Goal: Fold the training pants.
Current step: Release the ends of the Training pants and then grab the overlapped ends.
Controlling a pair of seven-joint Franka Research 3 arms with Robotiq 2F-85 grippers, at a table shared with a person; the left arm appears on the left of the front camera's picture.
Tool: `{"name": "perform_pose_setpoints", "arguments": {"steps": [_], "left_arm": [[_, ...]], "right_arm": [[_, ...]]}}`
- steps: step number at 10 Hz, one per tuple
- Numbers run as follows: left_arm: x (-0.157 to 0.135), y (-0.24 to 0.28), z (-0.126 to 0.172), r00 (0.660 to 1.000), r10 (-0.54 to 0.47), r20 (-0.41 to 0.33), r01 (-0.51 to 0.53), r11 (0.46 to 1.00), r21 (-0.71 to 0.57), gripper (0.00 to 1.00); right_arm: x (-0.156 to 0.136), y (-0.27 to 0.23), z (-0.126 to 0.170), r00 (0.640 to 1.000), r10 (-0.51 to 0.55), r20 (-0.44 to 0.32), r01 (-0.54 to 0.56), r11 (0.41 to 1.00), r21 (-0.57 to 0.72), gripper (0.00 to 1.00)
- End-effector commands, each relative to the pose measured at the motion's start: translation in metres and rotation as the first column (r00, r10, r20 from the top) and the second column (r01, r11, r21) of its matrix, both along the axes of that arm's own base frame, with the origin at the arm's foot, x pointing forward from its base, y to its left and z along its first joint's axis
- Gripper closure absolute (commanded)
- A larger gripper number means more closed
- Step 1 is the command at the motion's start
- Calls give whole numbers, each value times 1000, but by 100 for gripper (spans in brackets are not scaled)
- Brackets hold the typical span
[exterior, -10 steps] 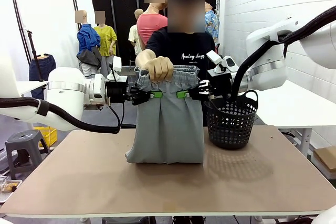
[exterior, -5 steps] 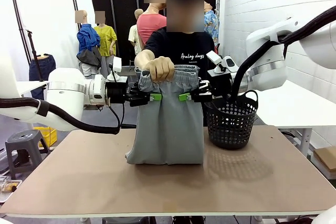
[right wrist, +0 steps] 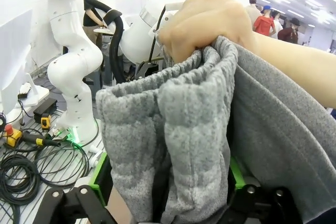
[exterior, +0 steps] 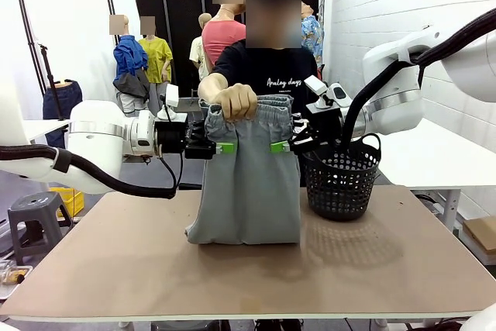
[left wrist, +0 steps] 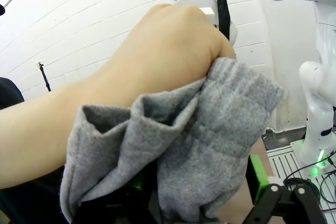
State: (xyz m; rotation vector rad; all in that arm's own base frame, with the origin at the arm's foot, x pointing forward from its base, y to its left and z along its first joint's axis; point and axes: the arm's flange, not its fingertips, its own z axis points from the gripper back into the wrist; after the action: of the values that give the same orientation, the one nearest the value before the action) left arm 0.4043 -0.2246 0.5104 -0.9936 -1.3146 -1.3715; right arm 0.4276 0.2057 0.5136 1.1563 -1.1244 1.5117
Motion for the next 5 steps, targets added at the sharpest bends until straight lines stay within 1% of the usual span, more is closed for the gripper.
{"name": "perform_pose_setpoints", "arguments": {"steps": [1,4,5], "left_arm": [[-6,6,1,1000,1,-14,-1,1000,-12,0],[-7,8,-2,1000,4,-22,-4,1000,-8,0],[-9,9,-2,1000,15,-6,-15,1000,1,0]], "right_arm": [[3,1,4,1000,-5,-25,5,1000,15,0],[3,0,4,999,-12,-32,12,1000,10,0],[1,-3,3,999,-39,-23,39,999,-3,0]]}}
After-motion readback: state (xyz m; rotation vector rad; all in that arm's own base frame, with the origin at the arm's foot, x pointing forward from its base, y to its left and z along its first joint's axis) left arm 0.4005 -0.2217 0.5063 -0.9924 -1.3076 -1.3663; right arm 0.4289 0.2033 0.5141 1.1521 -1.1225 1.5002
